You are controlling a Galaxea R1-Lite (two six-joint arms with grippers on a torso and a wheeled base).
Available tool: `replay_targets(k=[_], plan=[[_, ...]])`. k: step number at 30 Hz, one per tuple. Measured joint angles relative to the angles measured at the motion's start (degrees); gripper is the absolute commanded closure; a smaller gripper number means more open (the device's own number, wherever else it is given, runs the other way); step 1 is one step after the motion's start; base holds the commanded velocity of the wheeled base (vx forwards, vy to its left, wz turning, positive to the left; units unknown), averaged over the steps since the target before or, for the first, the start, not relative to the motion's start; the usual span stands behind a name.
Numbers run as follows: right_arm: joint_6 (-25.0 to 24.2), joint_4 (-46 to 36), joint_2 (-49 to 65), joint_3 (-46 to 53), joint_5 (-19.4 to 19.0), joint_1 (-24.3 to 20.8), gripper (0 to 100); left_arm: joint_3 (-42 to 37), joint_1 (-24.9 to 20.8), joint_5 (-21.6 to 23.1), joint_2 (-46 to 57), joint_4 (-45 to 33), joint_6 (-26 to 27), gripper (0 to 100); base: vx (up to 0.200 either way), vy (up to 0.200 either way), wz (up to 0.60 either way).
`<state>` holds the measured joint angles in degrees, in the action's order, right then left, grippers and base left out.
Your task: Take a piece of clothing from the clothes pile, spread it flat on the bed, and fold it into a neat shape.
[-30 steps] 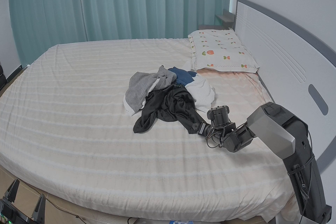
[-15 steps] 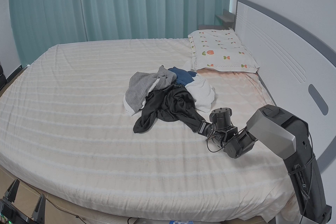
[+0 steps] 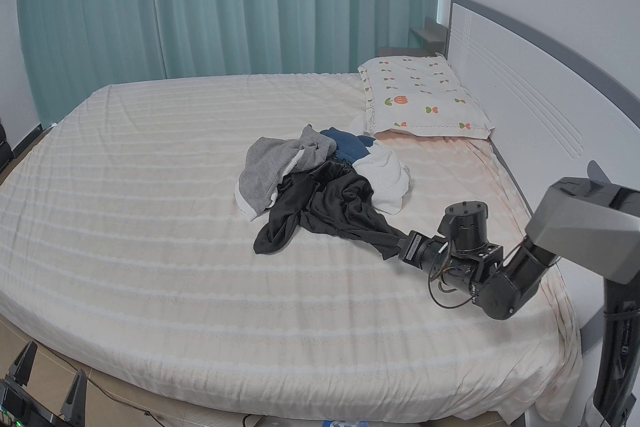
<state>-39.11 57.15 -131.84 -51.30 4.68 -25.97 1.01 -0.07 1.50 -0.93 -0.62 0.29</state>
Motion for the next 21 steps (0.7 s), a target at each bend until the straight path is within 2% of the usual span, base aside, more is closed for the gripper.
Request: replay_targets(k=[6, 15, 21], plan=[[-4.77, 1.18, 11.5, 12.76, -3.97, -3.08, 100, 0.0, 0.0, 0.06, 0.0, 0.05, 0.37, 0, 0.0, 0.0, 0.0], [-7.09, 7.89, 24.52, 29.26, -13.76, -6.47, 100, 0.0, 0.0, 0.61, -0.01, 0.13, 0.57, 0, 0.0, 0.0, 0.0], [-7.2, 14.29, 27.34, 34.63, -15.32, -7.63, 100, 0.0, 0.0, 3.34, -0.01, 1.19, 1.04, 0, 0.0, 0.0, 0.0]])
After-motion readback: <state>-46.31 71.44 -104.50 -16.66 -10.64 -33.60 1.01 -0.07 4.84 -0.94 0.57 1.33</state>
